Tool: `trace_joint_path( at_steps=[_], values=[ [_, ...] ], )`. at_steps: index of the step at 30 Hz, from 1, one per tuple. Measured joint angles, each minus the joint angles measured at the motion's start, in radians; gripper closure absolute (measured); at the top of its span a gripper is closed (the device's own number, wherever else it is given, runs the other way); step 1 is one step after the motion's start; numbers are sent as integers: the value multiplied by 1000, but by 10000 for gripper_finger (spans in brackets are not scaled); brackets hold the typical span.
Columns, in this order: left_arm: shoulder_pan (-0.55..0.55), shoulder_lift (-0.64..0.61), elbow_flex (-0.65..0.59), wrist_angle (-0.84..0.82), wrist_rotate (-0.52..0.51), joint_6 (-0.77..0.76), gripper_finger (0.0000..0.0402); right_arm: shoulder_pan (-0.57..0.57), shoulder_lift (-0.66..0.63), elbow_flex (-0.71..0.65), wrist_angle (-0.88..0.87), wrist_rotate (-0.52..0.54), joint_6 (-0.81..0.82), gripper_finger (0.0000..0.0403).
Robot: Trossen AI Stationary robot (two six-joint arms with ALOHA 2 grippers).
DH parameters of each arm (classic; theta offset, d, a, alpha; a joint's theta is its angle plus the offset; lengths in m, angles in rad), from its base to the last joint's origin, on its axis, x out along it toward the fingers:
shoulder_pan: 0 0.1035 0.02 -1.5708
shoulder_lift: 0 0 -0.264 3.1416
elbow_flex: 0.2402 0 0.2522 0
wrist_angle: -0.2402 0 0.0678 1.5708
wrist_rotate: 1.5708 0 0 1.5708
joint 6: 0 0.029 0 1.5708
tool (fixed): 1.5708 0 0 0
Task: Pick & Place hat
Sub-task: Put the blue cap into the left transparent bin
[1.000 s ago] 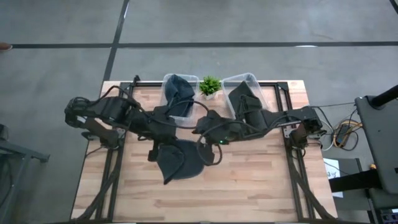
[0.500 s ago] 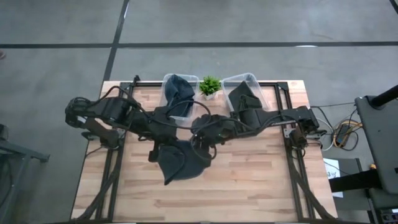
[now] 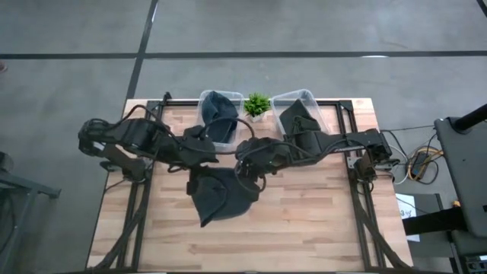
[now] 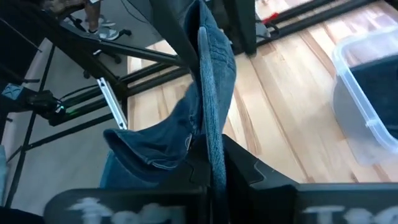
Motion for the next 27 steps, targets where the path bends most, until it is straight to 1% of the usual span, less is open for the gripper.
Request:
trace_joint_path(
  at_steps=[4, 6, 10, 15, 18, 23, 27],
  values=[
    [0, -24, 0, 13, -35, -22, 260, 1, 0, 0, -32, 22, 23, 393],
    [0, -43, 0, 23, -76, -46, 251, 1, 0, 0, -51, 42, 34, 393],
    [0, -89, 10, 26, -161, -82, 245, 0, -8, 0, -69, 128, 54, 394],
    [0, -159, 39, 61, -195, -136, 244, 1, -52, 0, -67, 287, 57, 394],
    [0, -198, 43, 85, -217, -178, 244, 1, -88, 0, -65, 408, 50, 394],
    [0, -257, 43, 134, -240, -280, 243, 2, -155, 0, -40, 600, -3, 394],
    [1, -287, 43, 169, -259, -387, 243, 6, -202, 0, 36, 702, -84, 394]
  ],
)
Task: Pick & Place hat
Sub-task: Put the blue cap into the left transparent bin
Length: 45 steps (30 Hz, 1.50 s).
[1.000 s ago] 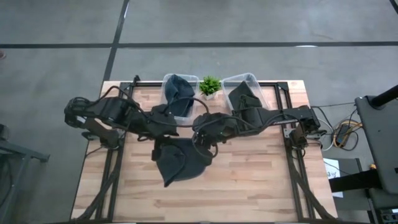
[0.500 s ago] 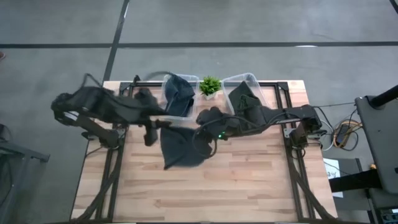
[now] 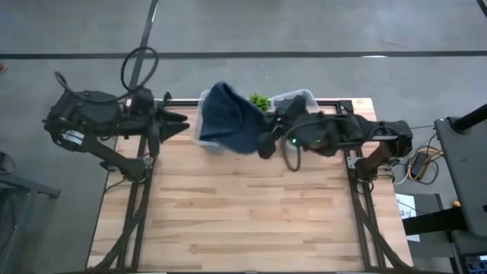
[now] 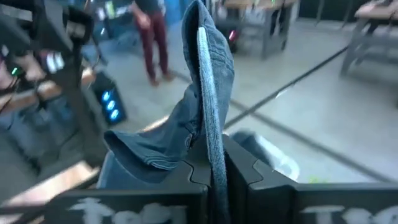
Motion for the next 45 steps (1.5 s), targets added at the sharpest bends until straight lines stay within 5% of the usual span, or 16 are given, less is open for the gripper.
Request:
trace_joint_path(
  at_steps=[15, 26, 38, 45],
  values=[
    [0, 9, -3, 6, -83, -270, 243, 19, -15, -7, 499, 268, -477, 394],
    [0, 61, -3, 226, -236, -300, 243, 18, 4, -20, 652, 277, -649, 394],
    [11, 140, -3, 229, -242, -356, 243, 20, 63, -16, 874, 300, -868, 394],
    [11, 146, -3, 229, -334, -347, 243, 29, 60, -15, 923, 293, -907, 394]
  ],
)
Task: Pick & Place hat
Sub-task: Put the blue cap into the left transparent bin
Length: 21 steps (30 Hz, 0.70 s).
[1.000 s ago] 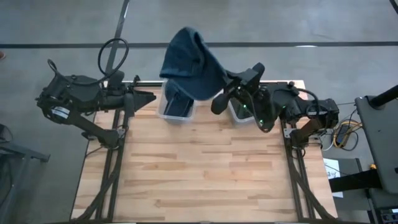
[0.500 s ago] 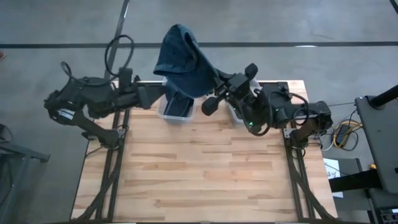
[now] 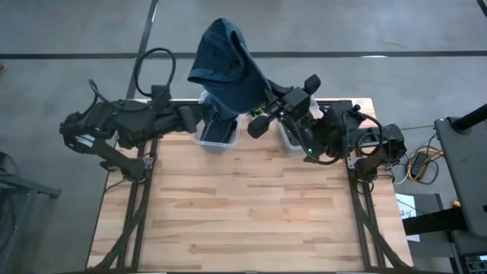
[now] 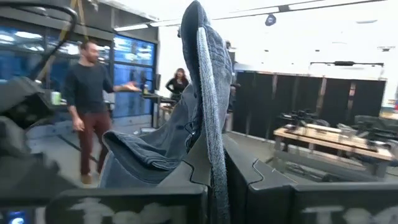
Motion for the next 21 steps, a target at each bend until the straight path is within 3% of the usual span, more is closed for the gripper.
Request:
trace_joint_path(
  at_steps=[14, 21],
  values=[
    [15, 16, 0, 79, -17, 18, 243, 5, 3, 0, 0, -102, 59, 394],
    [22, 25, 0, 103, 41, 72, 244, 9, 4, -3, -7, -160, 80, 394]
  ],
)
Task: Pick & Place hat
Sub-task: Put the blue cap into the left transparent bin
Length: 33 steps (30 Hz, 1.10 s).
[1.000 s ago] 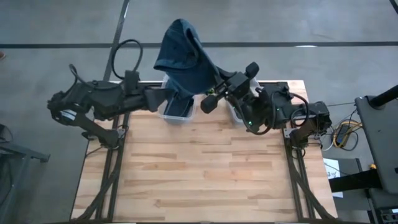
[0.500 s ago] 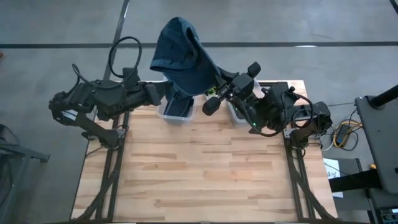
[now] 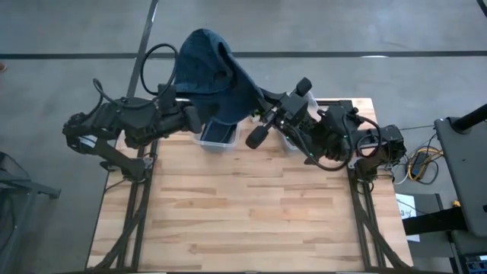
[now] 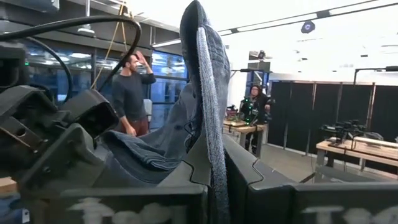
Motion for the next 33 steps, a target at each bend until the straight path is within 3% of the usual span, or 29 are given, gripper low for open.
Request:
trace_joint_path(
  at_steps=[5, 11, 22, 33],
  values=[
    [0, 1, 0, 14, 36, 23, 279, 3, 0, 0, 0, 5, 0, 394],
    [0, 0, 0, 28, 67, 71, 385, 9, 0, -1, 0, 1, -1, 390],
    [0, -36, 0, 80, 84, 232, 397, 21, -7, -1, -14, 1, -34, 354],
    [2, -132, 0, 72, 88, 315, 397, 30, -75, 15, -302, 8, 175, 216]
  ],
)
